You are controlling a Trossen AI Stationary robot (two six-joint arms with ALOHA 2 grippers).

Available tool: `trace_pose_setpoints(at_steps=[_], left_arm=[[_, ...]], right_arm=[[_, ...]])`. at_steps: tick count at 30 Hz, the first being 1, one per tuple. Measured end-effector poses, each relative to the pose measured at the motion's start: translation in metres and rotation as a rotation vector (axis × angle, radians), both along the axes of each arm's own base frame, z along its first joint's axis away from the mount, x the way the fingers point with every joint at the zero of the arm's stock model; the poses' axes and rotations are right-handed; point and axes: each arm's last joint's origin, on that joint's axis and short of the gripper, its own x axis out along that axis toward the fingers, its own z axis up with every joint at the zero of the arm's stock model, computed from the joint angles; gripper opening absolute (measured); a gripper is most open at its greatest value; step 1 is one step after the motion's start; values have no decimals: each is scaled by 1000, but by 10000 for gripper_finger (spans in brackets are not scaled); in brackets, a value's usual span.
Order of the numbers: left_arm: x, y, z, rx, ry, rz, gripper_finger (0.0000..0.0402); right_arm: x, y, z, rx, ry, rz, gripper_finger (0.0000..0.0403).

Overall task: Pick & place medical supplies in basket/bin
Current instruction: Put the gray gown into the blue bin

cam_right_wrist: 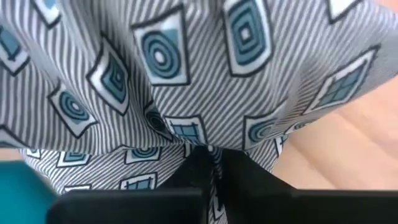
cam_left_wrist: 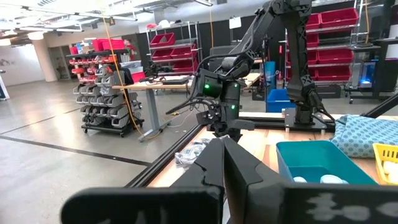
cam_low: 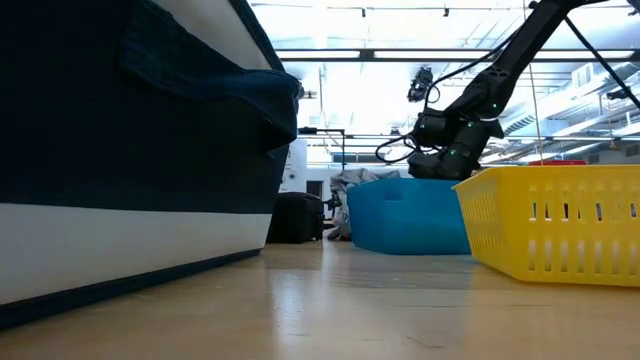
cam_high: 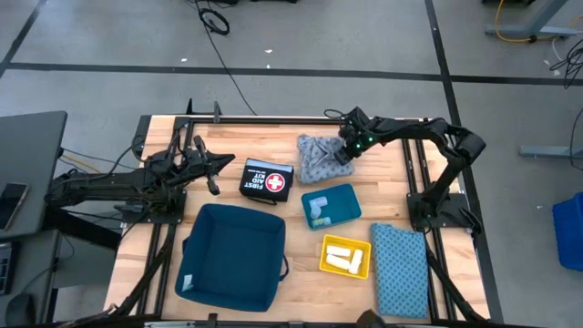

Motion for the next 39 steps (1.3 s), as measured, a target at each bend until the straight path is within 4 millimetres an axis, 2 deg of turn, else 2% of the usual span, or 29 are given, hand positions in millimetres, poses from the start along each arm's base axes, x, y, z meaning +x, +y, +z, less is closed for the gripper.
trace_pose_setpoints(at_steps=[7, 13, 19, 24, 30, 39], left_arm=[[0, 0, 0, 0, 1, 0, 0], [0, 0, 0, 0, 0, 0, 0], [0, 0, 0, -1, 0, 0, 0], [0, 0, 0, -1, 0, 0, 0], [0, 0, 0, -1, 0, 0, 0], [0, 0, 0, -1, -1, 0, 0]], right_arm=[[3, 11, 14, -29, -39, 64, 10], [0, 21, 52, -131, -135, 80, 10], [-13, 31, 92, -235, -241, 53, 10], [-23, 39, 116, -296, -314, 39, 10], [-29, 44, 127, -309, -347, 30, 10], [-33, 49, 122, -257, -299, 74, 10]])
